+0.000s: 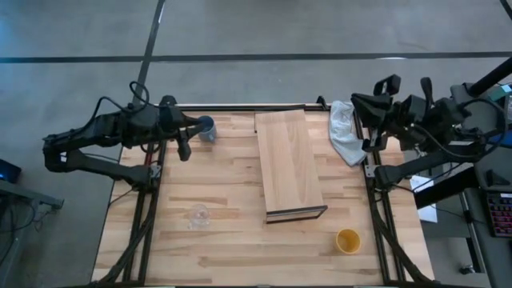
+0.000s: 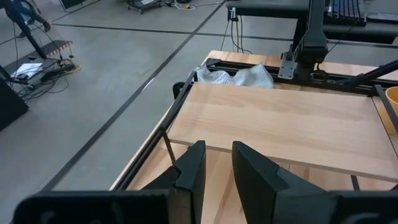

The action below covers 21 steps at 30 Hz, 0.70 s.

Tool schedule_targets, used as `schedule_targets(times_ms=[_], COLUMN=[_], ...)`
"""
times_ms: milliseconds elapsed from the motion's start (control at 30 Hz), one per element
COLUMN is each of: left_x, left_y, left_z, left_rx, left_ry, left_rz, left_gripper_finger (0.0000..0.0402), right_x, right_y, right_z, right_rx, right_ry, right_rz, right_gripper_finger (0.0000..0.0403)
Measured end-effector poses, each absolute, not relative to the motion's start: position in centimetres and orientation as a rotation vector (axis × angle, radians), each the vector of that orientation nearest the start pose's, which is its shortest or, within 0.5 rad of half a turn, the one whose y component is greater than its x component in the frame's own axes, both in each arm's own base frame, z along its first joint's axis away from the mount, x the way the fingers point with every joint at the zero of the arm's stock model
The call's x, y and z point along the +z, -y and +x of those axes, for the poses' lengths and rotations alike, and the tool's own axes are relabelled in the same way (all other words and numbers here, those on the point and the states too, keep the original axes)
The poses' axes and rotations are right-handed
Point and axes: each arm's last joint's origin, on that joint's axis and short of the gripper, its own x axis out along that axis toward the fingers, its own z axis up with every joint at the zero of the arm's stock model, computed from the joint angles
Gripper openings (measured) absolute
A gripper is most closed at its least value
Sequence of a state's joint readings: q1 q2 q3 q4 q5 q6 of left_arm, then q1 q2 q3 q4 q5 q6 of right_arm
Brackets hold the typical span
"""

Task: Stack small to large cups/mugs on shelf
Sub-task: Put the transparent mug on the shelf

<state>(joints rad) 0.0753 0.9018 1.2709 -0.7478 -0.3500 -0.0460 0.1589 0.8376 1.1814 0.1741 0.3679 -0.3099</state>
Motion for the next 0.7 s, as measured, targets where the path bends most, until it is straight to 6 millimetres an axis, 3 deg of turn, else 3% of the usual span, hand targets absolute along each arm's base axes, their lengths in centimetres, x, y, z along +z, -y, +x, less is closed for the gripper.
schedule_targets(times_ms=[233,367,700], left_x=[41.9,41.8,41.0], left_y=[-2.1,-2.2,-2.2], left_z=[15.3,15.4,15.8], left_rx=[0.430,0.430,0.426], left_ry=[-0.372,-0.381,-0.417], left_rz=[0.009,0.017,0.047], left_gripper_finger=[0.0066,0.0066,0.0066], right_x=[51.0,52.1,53.6], right_y=[-1.3,-1.5,-1.7], right_z=[15.0,15.7,17.1], right_rx=[-0.284,-0.316,-0.329], right_ry=[0.492,0.483,0.501], right_rz=[-0.161,-0.278,-0.301], right_gripper_finger=[0.0029,0.0029,0.0029])
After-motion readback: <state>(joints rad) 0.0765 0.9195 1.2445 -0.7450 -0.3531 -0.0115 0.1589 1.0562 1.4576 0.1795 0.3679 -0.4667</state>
